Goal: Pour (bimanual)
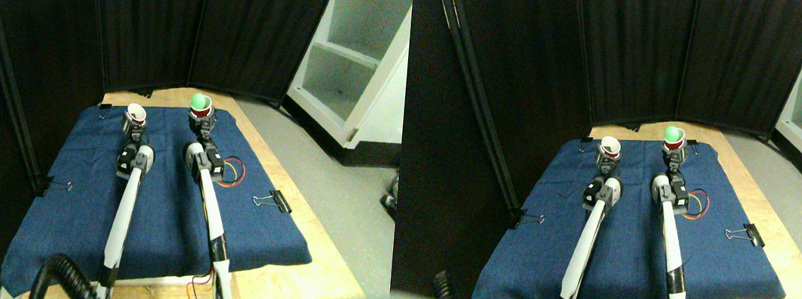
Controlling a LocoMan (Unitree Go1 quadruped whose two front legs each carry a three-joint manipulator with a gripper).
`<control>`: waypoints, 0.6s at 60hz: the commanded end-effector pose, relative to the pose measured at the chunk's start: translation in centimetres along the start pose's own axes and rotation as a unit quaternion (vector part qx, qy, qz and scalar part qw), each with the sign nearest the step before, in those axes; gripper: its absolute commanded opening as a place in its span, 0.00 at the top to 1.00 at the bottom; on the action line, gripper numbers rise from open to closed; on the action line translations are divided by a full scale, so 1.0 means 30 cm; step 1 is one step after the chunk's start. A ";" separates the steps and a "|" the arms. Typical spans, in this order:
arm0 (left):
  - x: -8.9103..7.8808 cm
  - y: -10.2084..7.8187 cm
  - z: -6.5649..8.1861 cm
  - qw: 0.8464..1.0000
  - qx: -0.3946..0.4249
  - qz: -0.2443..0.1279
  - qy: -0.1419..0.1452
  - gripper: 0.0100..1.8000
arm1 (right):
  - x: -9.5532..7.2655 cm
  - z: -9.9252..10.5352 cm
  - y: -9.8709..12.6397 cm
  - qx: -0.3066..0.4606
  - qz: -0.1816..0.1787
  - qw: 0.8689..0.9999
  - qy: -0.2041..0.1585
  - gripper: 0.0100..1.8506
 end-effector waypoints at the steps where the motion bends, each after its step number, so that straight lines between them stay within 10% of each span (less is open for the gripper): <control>1: -0.007 -0.063 -0.007 1.000 -0.006 -0.028 0.005 0.82 | -0.012 0.011 0.062 -0.004 0.036 0.999 0.007 0.83; 36: -0.039 -0.105 -0.050 0.999 -0.010 -0.021 0.029 0.82 | -0.015 0.028 0.169 -0.040 0.071 0.996 0.041 0.83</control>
